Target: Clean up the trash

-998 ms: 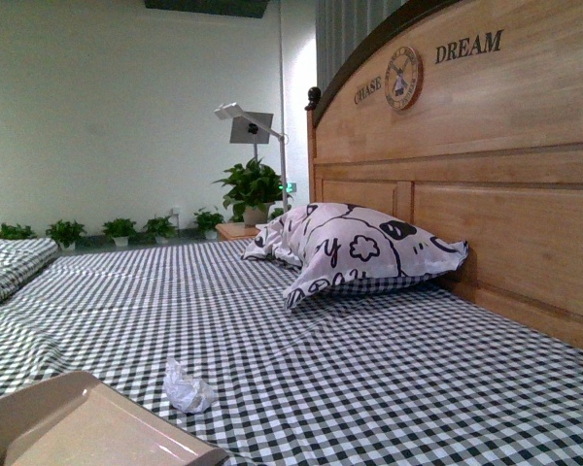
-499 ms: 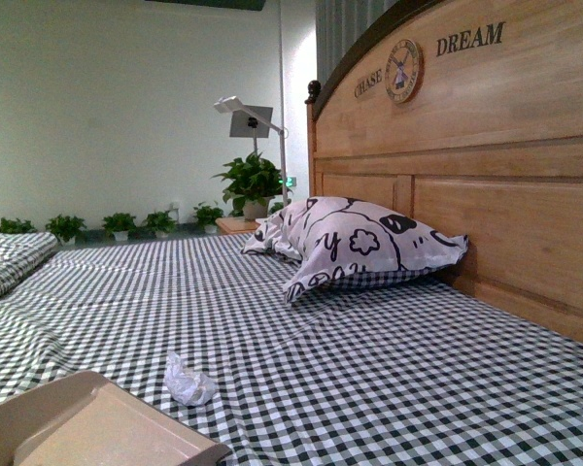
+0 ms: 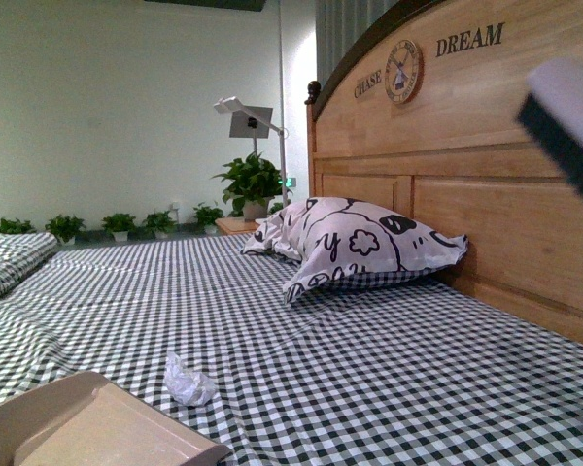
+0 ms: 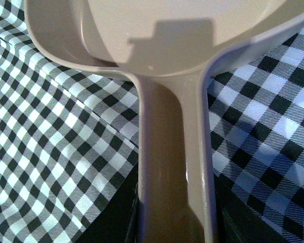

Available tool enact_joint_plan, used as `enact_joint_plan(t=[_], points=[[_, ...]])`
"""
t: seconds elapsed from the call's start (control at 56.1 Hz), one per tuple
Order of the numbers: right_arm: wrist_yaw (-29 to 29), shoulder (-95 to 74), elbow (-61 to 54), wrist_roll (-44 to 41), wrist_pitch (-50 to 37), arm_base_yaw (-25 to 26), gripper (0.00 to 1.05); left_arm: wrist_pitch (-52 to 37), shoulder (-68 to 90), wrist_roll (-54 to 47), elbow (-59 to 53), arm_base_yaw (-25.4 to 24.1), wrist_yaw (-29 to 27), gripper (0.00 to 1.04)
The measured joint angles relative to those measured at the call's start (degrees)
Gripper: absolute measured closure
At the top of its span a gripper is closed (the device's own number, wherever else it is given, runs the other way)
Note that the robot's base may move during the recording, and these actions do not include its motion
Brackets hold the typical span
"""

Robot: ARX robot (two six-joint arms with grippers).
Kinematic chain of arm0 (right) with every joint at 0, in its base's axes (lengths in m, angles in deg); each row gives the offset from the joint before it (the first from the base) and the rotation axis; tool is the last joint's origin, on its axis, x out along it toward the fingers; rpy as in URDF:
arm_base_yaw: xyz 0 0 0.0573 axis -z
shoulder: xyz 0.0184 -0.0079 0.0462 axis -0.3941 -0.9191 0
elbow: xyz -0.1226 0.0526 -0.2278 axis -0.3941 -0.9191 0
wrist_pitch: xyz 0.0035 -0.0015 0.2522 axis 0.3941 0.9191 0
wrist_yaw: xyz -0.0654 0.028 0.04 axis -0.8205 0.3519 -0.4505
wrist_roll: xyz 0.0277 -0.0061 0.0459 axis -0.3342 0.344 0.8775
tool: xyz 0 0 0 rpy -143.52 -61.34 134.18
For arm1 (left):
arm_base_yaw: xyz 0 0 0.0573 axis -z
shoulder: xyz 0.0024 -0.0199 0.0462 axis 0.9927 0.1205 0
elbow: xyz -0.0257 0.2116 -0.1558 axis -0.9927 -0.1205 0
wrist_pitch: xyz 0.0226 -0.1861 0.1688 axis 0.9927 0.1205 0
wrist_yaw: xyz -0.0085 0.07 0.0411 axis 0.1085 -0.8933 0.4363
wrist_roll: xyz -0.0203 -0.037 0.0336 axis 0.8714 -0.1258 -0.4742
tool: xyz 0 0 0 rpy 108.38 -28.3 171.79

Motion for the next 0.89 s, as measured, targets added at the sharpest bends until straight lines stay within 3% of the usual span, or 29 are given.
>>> enact_joint_plan(t=[0.143,0.25,0.891], points=[[8.6,-19.8,12.5,-1.7,-0.9,1.1,0.84,0.0,0.0,-0.1,0.0,0.0,0.0,0.78],[11.3,-31.7,21.7,-2.9,-0.9,1.0,0.84,0.0,0.0,-0.1,0.0,0.0,0.0,0.78],[11.6,-60.6,47.8,-3.2,2.9,-5.0,0.84,0.1,0.0,-0.1,0.0,0.0,0.0,0.78]])
